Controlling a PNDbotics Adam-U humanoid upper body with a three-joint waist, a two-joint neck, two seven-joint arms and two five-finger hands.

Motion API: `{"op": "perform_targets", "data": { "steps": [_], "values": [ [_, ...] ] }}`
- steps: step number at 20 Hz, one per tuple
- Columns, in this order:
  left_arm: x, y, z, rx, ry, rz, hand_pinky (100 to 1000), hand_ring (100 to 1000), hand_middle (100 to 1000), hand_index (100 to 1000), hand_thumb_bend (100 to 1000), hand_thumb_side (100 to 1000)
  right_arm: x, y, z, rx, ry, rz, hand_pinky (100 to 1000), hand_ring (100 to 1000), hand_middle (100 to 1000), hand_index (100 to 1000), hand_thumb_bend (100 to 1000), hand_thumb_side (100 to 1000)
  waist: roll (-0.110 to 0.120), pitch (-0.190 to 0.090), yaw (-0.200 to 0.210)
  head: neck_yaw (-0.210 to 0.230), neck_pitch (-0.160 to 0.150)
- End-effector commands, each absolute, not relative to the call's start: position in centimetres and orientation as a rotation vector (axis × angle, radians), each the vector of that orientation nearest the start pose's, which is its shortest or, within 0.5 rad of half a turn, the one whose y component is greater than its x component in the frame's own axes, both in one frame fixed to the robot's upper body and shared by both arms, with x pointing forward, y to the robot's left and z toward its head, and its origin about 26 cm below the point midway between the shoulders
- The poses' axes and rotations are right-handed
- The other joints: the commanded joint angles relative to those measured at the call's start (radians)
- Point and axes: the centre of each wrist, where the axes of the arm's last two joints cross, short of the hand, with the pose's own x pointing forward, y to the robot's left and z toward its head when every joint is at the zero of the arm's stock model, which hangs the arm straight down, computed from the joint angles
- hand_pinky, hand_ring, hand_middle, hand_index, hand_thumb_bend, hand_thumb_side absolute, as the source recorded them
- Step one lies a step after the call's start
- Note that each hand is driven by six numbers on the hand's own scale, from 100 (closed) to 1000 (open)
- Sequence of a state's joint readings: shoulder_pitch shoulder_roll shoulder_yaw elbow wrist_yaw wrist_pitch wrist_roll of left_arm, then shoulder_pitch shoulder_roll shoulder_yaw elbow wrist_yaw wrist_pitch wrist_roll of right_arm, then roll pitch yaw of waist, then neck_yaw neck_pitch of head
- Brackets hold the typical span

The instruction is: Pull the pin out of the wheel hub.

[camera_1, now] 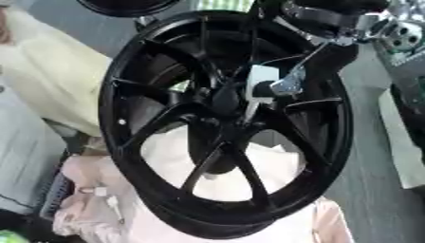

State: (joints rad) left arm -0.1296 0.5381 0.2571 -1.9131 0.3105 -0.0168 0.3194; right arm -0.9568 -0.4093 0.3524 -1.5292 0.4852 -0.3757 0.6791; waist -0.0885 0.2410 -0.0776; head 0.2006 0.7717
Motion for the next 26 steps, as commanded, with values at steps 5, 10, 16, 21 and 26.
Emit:
{"op": "perform_targets", "data": {
  "steps": [5,10,16,21,26],
  "values": [
    [27.6,38.2,20.3,0.502,-2.163,0.145,466,499,531,658,100,784,39.4,-15.4,29.6,0.503,2.326,-2.405,743,739,703,807,558,543,0.004,-0.016,-0.003,0.006,-0.002],
    [27.6,38.3,20.3,0.501,-2.164,0.144,466,499,531,658,100,782,39.6,-15.7,28.5,0.513,2.354,-2.425,723,707,644,807,557,534,0.004,-0.013,-0.002,0.0,-0.002],
    [27.6,38.2,20.4,0.499,-2.167,0.142,467,499,531,657,100,784,39.6,-15.7,27.8,0.503,2.404,-2.431,725,720,579,795,544,517,0.005,-0.01,0.0,-0.002,-0.002],
    [27.6,38.2,20.4,0.497,-2.168,0.141,467,500,531,657,100,784,39.7,-15.9,27.4,0.531,2.441,-2.429,723,718,570,789,536,504,0.006,-0.008,0.002,-0.016,-0.002],
    [27.6,38.2,20.4,0.497,-2.171,0.143,467,500,531,656,100,783,39.9,-16.1,27.1,0.554,2.465,-2.426,721,714,564,785,533,500,0.009,-0.005,0.006,-0.062,-0.002]
  ]
}}
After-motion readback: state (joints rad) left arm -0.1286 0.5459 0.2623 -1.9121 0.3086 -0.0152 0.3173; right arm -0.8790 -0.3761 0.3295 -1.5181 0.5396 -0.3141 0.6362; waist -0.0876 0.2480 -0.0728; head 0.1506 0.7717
